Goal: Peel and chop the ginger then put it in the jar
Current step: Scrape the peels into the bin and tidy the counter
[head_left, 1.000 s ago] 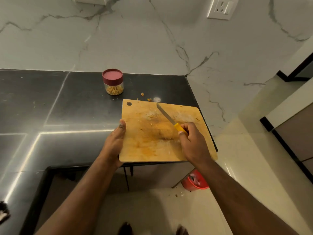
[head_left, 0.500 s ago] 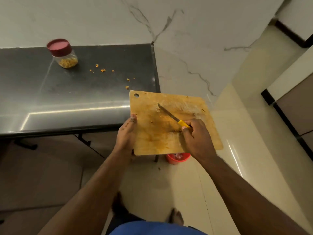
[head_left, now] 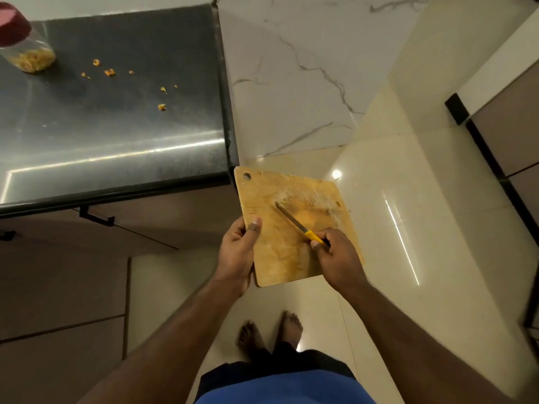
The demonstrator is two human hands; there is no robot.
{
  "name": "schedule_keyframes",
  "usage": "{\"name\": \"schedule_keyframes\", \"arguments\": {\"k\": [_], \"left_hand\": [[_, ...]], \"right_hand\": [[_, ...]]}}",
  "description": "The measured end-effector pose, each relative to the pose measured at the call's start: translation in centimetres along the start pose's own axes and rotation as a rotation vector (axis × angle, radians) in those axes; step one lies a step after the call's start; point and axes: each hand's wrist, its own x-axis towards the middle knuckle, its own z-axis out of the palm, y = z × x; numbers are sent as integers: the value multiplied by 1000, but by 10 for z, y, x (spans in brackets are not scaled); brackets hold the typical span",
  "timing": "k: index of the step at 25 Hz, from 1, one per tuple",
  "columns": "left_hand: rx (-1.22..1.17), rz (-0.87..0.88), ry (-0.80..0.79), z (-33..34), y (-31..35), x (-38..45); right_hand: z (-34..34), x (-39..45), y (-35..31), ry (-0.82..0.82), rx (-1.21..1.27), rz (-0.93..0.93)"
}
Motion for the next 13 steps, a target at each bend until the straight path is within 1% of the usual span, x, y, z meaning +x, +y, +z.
{"name": "schedule_keyframes", "arguments": {"k": [3,5,7,9,13], "left_hand": [[16,-73,40,11,-33,19],[-37,-154,81,17,-59,33],[-108,-230,155,24,-84,48],[-173,-277,228,31,-107,64],[-309,-334,436,57,-158,110]], "right_hand": [[8,8,29,-22,-28,85],[11,16,50,-55,-57,124],[15,30,75,-106,-75,128],[19,45,98,-176,-106,105],[34,95,154,-379,-162,56]]}}
